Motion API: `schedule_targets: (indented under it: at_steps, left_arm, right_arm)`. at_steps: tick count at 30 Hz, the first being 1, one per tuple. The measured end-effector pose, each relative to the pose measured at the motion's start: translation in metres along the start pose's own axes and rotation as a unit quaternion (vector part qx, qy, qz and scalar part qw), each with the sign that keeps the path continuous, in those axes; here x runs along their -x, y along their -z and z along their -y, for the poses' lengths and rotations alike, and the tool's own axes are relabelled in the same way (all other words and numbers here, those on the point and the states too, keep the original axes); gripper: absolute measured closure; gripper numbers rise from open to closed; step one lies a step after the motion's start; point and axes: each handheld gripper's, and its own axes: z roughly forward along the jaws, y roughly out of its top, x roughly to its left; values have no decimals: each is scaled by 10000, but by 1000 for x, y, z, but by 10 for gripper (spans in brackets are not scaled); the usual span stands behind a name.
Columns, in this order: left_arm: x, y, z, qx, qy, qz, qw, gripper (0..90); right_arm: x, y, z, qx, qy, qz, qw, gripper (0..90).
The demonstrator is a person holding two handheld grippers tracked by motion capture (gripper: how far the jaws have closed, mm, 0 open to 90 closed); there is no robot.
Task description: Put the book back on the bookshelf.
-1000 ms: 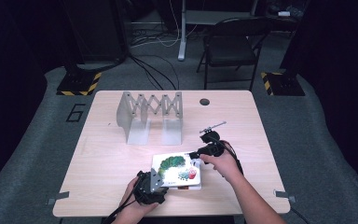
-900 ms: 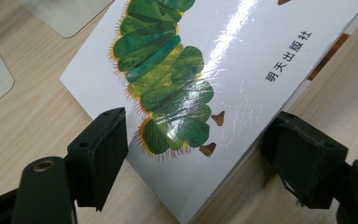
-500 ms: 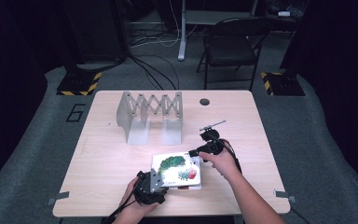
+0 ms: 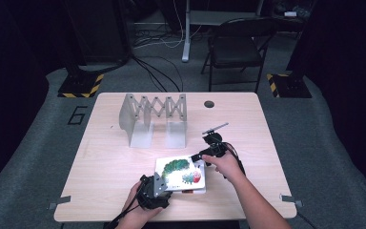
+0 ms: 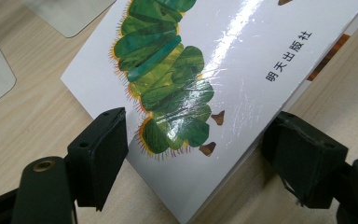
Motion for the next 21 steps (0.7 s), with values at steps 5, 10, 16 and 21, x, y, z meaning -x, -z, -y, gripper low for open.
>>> schedule_targets:
  at_steps: [5,10,16,21]
  left_arm:
    - [0,0,0,13,3,3,10000,227]
    - [0,0,0,18,13,0,10000,227]
    - [0,0,0,4,-30,-4,10000,227]
    - [0,0,1,37,-12,4,10000,227]
  right_arm:
    - [1,-4,-1,-58,-42,-83,9999,341]
    - [0,-6,-1,-93,-72,-140,9998,336]
    - [-2,-10,-1,-147,-7,-213,9997,334]
    - [-4,-11,-2,-262,39,-215,9994,332]
